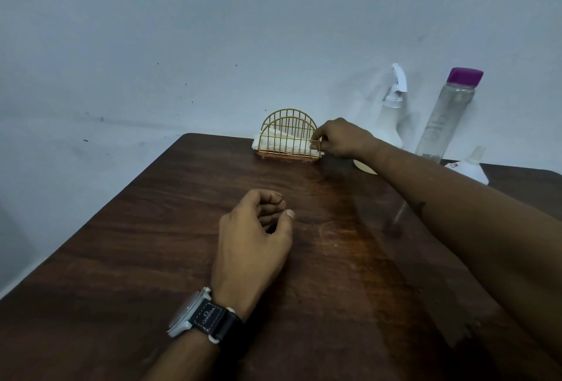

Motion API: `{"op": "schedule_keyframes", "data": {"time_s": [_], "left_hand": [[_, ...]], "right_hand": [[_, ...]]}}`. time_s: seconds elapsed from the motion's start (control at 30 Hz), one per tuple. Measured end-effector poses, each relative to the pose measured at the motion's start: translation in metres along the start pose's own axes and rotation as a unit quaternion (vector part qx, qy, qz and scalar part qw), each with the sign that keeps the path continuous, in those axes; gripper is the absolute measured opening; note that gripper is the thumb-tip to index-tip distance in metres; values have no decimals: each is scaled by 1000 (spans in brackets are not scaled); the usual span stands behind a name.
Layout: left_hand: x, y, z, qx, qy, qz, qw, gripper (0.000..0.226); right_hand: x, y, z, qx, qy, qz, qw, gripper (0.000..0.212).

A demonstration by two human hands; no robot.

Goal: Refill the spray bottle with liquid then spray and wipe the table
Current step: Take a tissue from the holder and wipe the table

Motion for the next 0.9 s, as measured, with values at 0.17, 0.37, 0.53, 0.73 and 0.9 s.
{"op": "schedule_keyframes", "data": {"time_s": [0.17,0.37,0.53,0.73,0.9], "left_hand": [[-1,-1,-1,2,2,-9,1000,16],[-1,0,-1,0,7,-5,1000,15],[-1,1,-1,-4,4,-6,1000,15],[-1,1,-1,-2,10,-6,1000,15],[-1,1,-1,-2,9,-9,1000,14]], "right_hand": [[-2,-8,-1,-3,-1,33,999,19],[-5,-11,7,-23,16,76,997,21],[-21,-11,11,-45,69,46,995,29],[-22,-10,10,-6,-36,38,999,25],[-17,-11,10,11,-68,14,997,42]]}}
Point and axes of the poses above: each hand's wrist, its own z-axis away from the middle knuckle, its own x-axis out of the palm, y = z × x, the point moved 1 cm from there along -z, towards the middle knuckle, and after that the axes turned 1 degree about -x, right-handed, at the moved point
